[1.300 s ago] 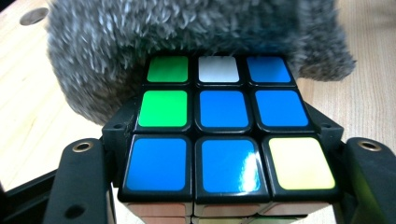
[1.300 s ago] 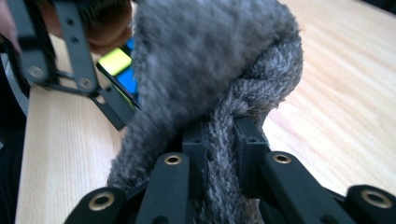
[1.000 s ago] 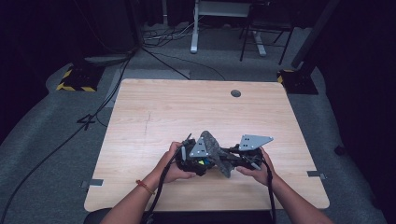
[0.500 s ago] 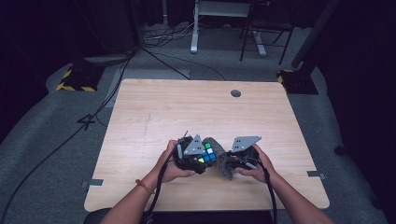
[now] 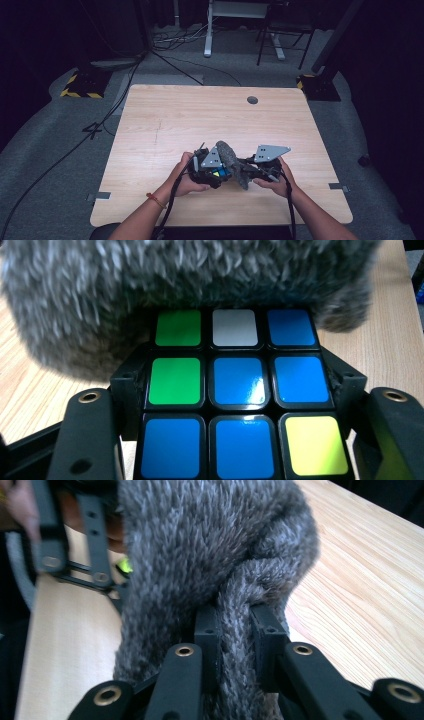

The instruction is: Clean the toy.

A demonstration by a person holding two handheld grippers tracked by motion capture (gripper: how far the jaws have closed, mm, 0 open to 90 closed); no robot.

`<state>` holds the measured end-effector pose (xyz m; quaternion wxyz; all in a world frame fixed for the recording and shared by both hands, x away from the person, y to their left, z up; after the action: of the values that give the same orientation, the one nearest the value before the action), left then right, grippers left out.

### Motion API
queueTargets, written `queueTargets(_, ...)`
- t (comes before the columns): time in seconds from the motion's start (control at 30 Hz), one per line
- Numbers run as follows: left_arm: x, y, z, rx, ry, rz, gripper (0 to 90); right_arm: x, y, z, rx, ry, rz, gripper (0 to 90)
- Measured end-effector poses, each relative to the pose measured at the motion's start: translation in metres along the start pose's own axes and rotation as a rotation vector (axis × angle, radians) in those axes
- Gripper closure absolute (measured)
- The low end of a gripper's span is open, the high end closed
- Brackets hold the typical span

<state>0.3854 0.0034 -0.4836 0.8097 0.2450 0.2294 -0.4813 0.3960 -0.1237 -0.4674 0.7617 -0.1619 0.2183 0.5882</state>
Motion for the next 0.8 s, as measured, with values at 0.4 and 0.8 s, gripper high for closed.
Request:
queueTargets(0.4, -0.016, 0.005, 0.008, -0.008, -0.076, 0.003, 33.2, 0.012, -0.006, -0.016, 0.037, 0.083, 0.006, 77.5)
queueTargets(0.8, 0.001, 0.0, -0.005, 0.012, 0.015, 0.006, 33.2, 0.004, 0.002, -0.002, 0.023, -0.014, 0.019, 77.5)
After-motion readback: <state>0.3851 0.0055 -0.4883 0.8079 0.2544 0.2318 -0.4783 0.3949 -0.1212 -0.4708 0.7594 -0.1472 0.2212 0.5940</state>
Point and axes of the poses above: each handheld gripper's, and its own axes: x roughly forward along the jaws, z roughly out of its top, y roughly to its left, the point moved 7 cm from there along x, roughly forward along the jaws, and after that the axes turned 7 degrees about z, right-handed, at the moved point
